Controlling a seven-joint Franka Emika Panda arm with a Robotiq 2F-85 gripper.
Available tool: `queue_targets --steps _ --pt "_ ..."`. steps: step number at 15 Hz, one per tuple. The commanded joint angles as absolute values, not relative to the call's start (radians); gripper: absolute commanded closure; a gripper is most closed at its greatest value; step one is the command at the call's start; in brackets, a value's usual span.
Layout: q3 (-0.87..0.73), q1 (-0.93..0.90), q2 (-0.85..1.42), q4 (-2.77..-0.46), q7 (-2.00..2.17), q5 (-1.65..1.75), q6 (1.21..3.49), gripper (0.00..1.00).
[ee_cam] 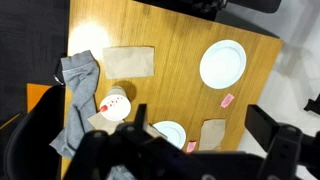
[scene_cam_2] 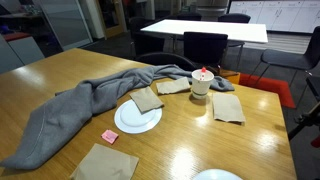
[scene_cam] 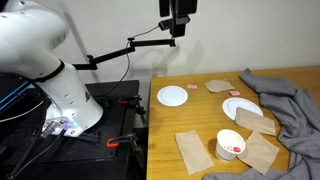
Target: Pick the marker from the cup and put it on the table
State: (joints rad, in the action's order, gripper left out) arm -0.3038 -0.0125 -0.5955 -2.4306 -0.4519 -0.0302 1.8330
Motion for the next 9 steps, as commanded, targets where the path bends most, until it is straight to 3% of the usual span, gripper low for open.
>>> queue_targets --steps 1,9 --pt "-0.284 0.011 -0.591 -2.429 -0.463 -0.042 1.83 0.0" --pt "-0.283 0.01 -0.588 -2.43 -0.463 -0.045 1.838 0.0"
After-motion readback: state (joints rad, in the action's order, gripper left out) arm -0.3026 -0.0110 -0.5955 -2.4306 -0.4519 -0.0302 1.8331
